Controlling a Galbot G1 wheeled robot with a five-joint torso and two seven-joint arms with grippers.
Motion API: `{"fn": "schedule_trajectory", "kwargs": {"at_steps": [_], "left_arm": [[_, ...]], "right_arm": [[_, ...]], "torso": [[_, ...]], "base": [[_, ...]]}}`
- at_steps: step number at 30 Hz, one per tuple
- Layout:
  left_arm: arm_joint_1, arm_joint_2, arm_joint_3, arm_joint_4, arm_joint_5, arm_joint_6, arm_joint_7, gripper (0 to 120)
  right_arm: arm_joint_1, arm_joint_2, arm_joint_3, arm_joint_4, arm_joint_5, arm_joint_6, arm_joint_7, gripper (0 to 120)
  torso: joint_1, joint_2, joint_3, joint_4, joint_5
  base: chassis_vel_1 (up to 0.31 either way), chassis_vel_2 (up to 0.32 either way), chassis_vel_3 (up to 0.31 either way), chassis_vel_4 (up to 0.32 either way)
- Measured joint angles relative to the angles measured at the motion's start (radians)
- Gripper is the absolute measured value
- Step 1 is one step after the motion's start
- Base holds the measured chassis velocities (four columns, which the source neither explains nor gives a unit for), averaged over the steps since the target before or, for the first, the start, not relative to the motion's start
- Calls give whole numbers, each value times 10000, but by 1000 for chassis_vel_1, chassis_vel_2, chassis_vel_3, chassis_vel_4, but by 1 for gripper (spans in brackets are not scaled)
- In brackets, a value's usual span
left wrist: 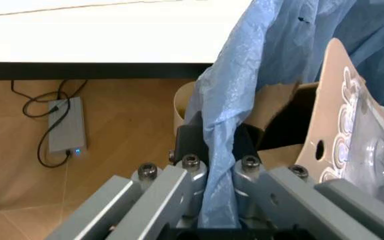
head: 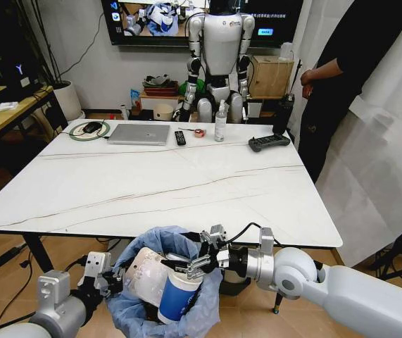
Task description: Pick up the trash bin and place the trash from the table into it.
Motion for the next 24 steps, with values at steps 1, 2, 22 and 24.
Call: {"fn": "schedule_trajectory", "kwargs": {"at_steps": [1, 2, 22, 24], "left_arm": [[0, 0, 0, 0, 0, 0, 0, 0], [-5, 2, 2, -1, 0, 0, 1, 0], [-31, 1, 25, 1, -16, -4, 11, 0], [-27, -2, 26, 3, -12, -4, 12, 0]], "right_arm": [[0, 0, 0, 0, 0, 0, 0, 100], [26, 9, 0, -37, -66, 93, -268, 100], [163, 410, 244, -81, -395, 1352, -982, 100], [161, 431, 303, -80, -355, 1434, -1021, 100]], "torso": [[0, 0, 0, 0, 0], [0, 0, 0, 0, 0], [0, 0, 0, 0, 0], [0, 0, 0, 0, 0]], "base": [[0, 0, 0, 0], [0, 0, 0, 0], [0, 0, 0, 0], [0, 0, 0, 0]]}}
